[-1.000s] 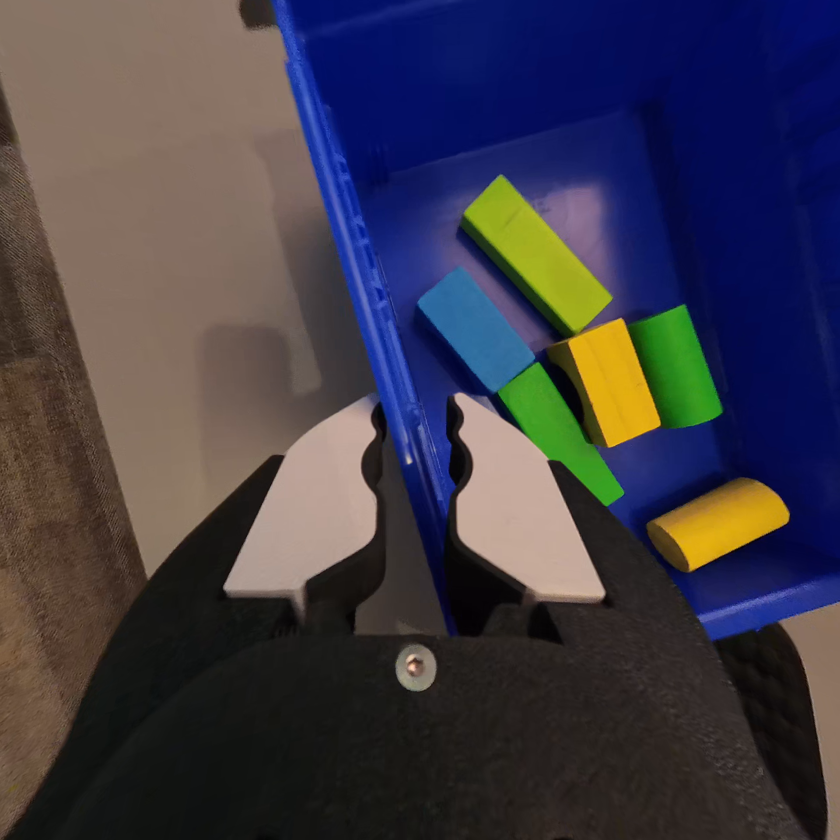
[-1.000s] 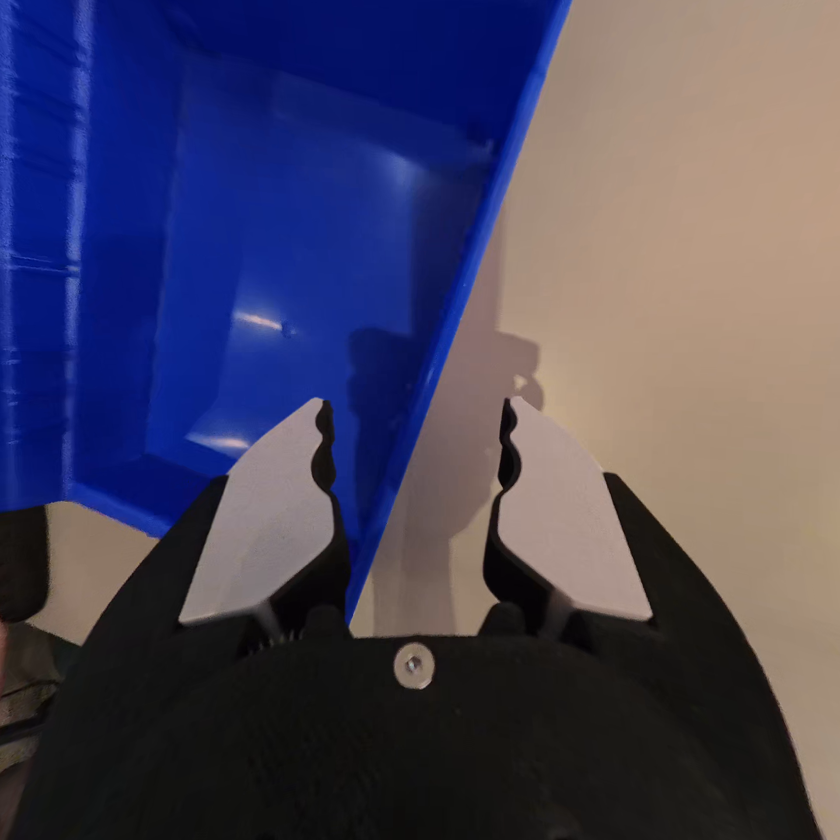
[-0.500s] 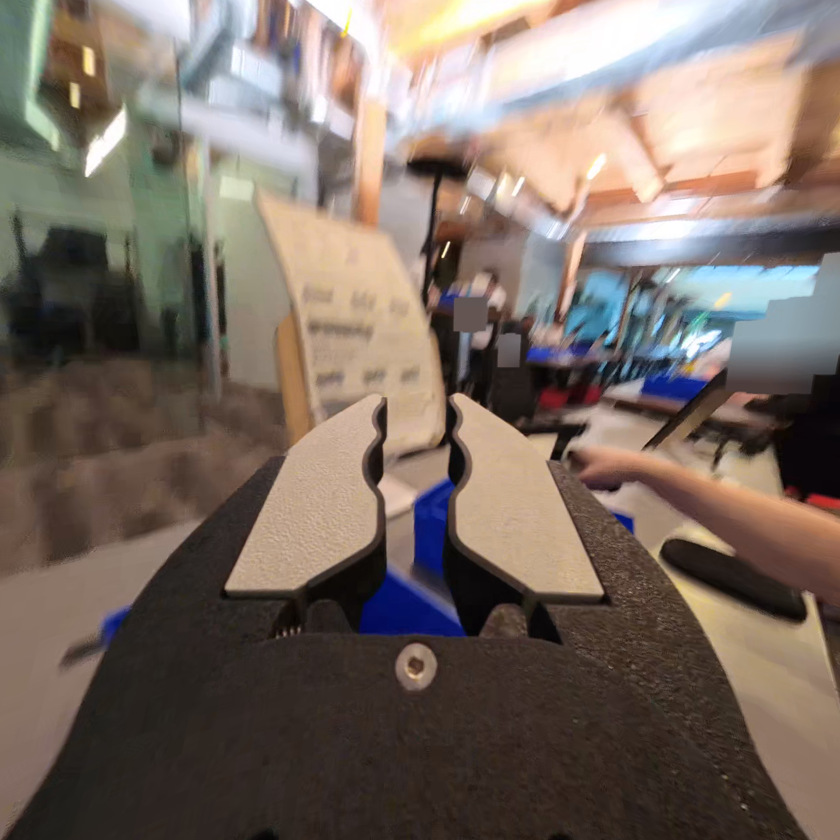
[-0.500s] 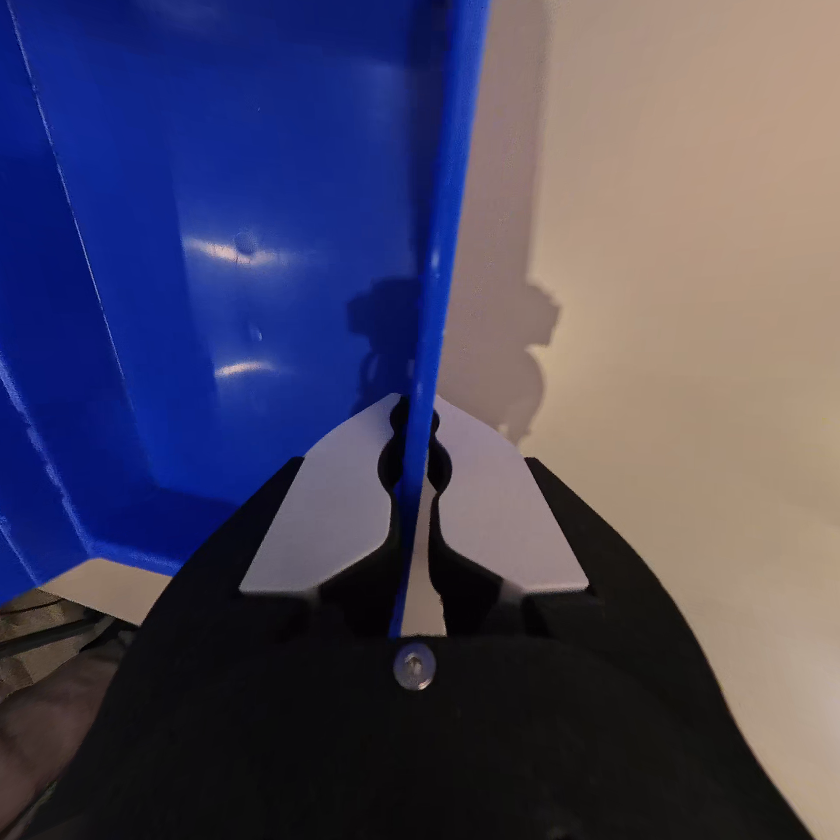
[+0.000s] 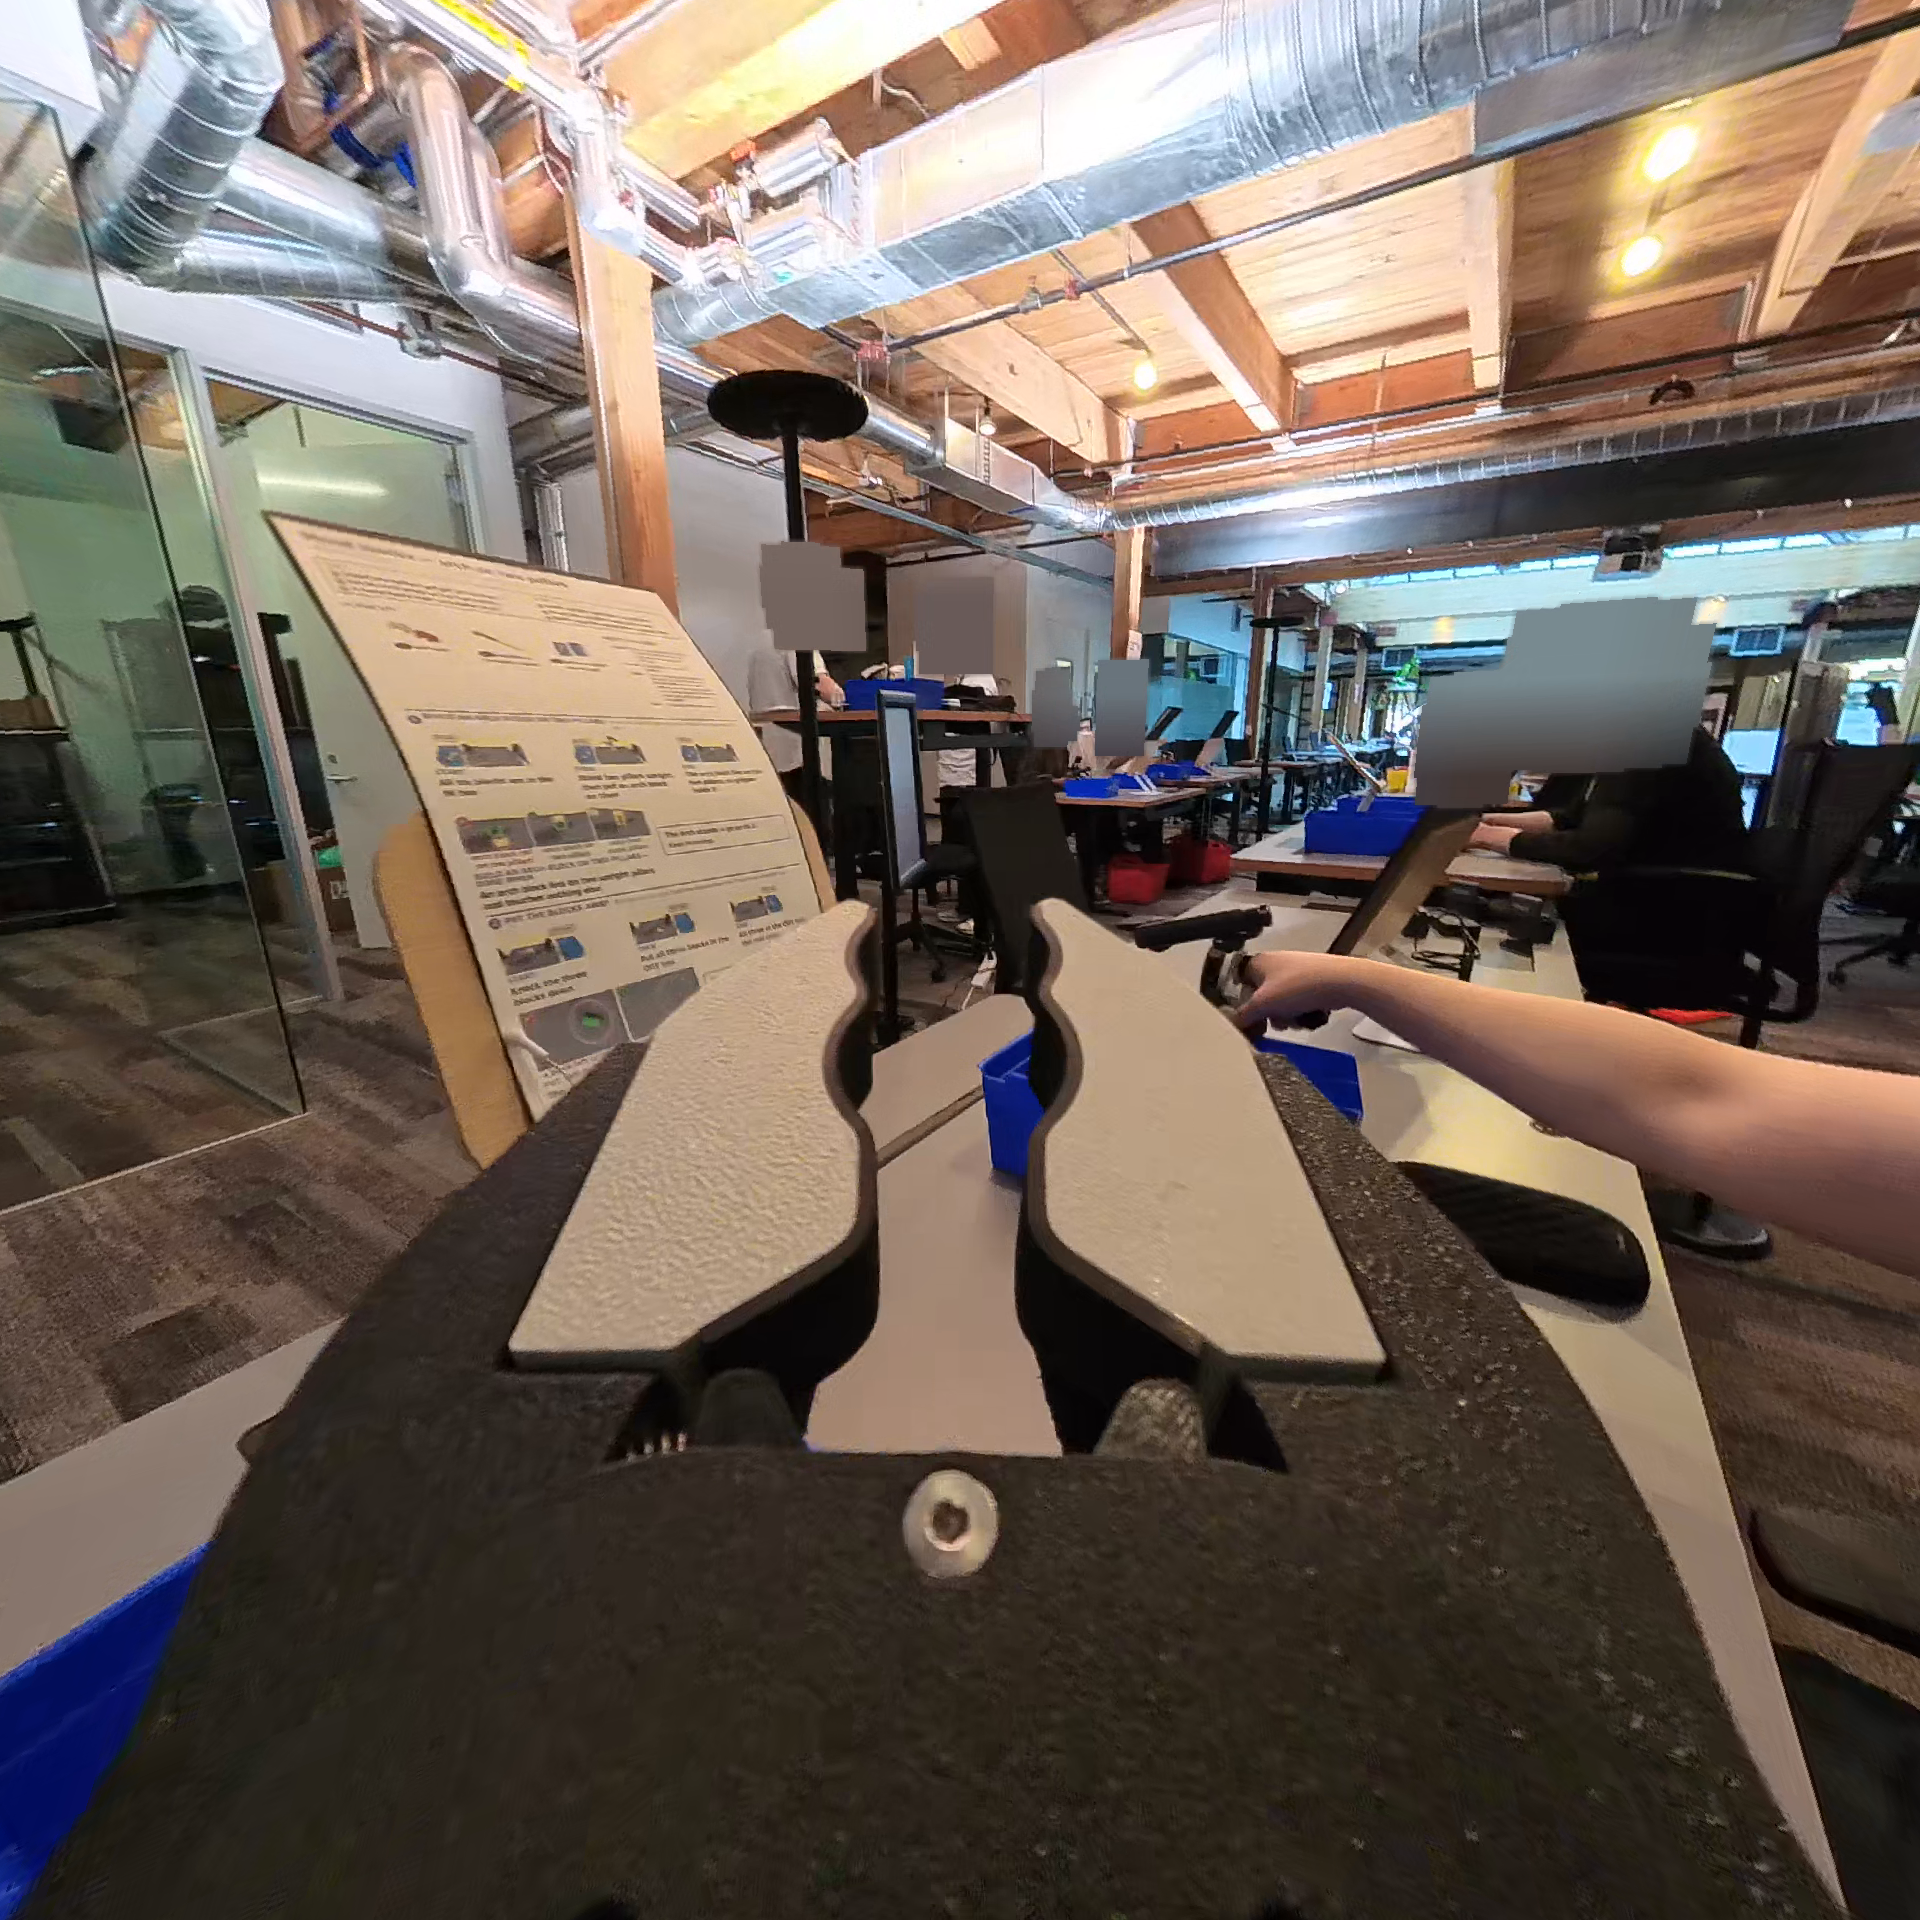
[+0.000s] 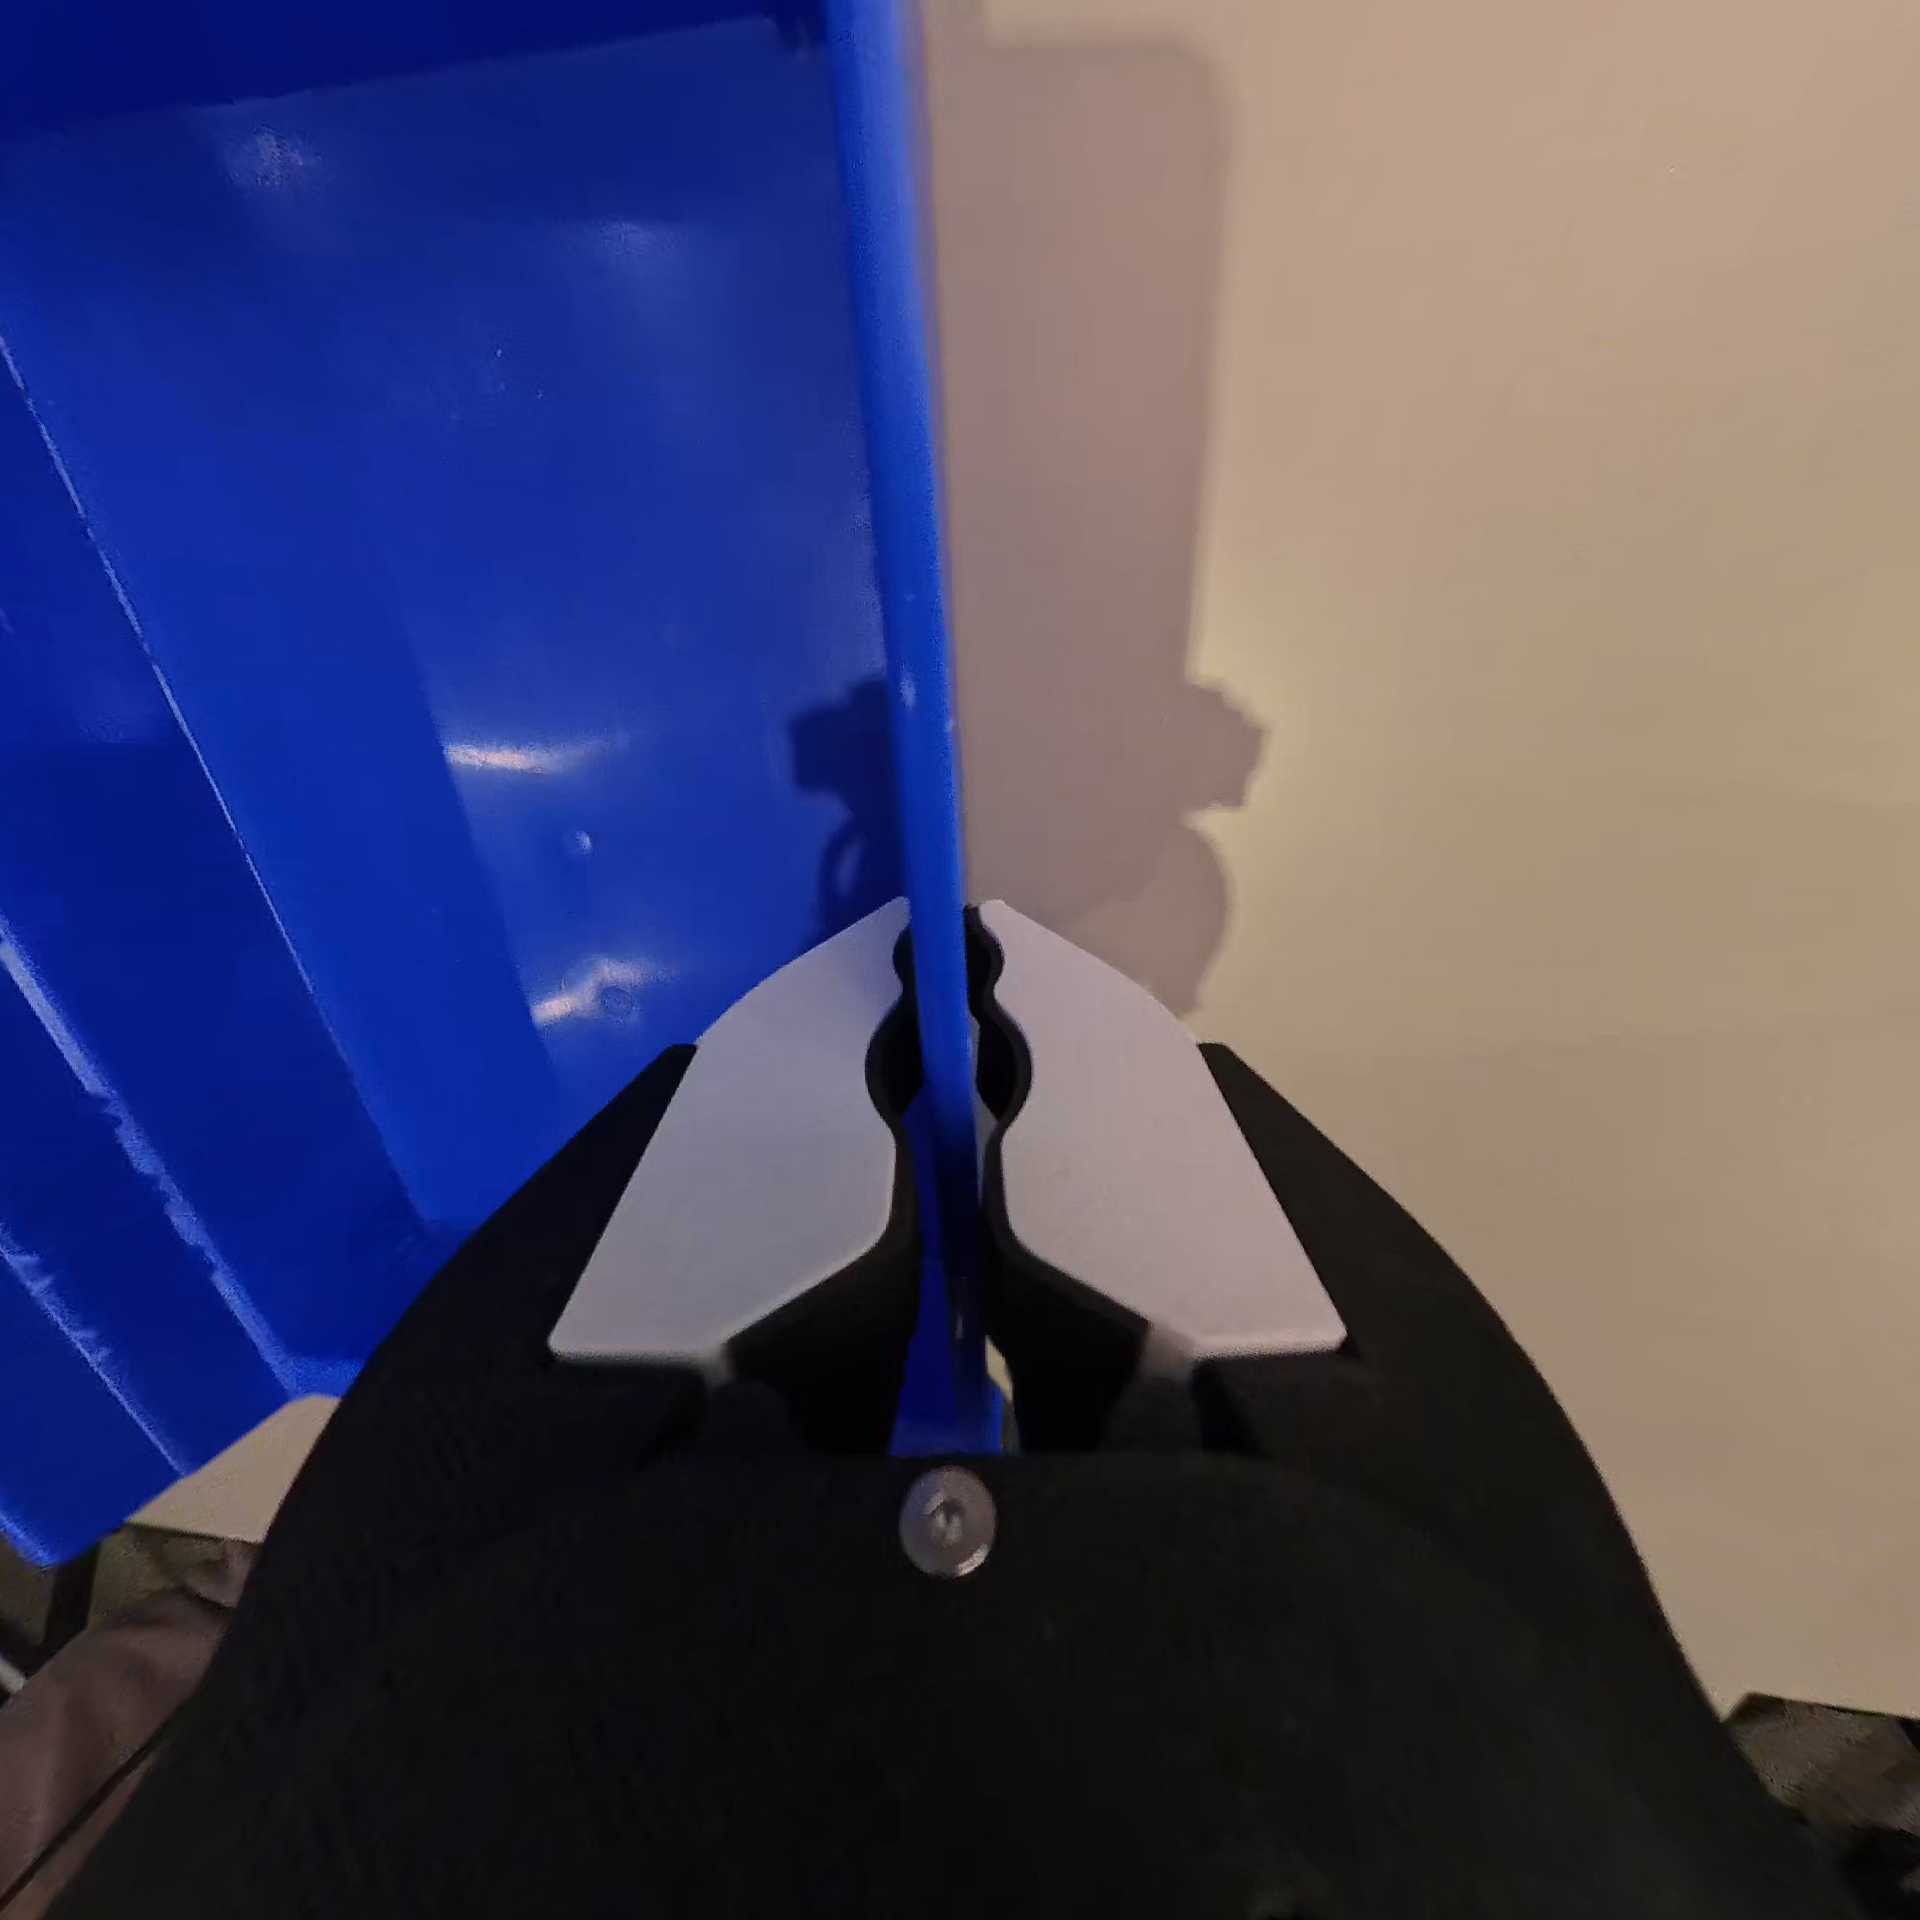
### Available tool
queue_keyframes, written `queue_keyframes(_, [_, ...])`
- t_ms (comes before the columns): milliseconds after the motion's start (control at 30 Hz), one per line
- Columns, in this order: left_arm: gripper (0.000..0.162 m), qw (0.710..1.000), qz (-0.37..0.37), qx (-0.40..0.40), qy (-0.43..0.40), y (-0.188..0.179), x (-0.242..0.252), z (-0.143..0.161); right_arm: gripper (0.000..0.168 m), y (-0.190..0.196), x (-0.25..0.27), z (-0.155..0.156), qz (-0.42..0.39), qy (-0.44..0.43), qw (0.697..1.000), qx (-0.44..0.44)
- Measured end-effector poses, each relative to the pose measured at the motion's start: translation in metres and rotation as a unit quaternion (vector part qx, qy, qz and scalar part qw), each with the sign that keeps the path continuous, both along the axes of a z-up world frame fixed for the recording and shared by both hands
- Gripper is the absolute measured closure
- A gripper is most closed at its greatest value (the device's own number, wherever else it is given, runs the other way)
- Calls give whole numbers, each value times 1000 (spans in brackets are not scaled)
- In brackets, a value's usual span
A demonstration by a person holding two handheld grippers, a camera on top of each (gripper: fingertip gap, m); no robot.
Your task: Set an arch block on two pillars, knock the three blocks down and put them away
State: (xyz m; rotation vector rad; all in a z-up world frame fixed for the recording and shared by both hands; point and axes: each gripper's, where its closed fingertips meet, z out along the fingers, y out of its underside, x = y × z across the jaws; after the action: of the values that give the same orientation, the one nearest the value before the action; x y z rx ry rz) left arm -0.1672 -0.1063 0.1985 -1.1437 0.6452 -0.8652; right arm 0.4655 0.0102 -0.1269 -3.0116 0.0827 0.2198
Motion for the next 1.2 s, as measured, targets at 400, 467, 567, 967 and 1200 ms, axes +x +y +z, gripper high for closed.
queue_keyframes(400, [130, 951, 210, -106, 202, 82, 22, -67, 160, -9, 46, -1, 17, 2, 1000, -4])
queue_keyframes(467, [129, 918, 296, -109, 241, 101, 14, -75, 160, -12, 49, 0, 26, -3, 1000, -7])
queue_keyframes(567, [125, 870, 397, -114, 270, 119, 6, -81, 160, -15, 52, 0, 34, -3, 999, -8])
queue_keyframes(967, [106, 820, 470, -130, 300, 134, 10, -94, 143, 18, 61, 81, 114, -215, 948, 206])
queue_keyframes(1200, [105, 806, 496, -136, 291, 134, 6, -93, 132, 31, -15, 182, 165, -256, 848, 434])
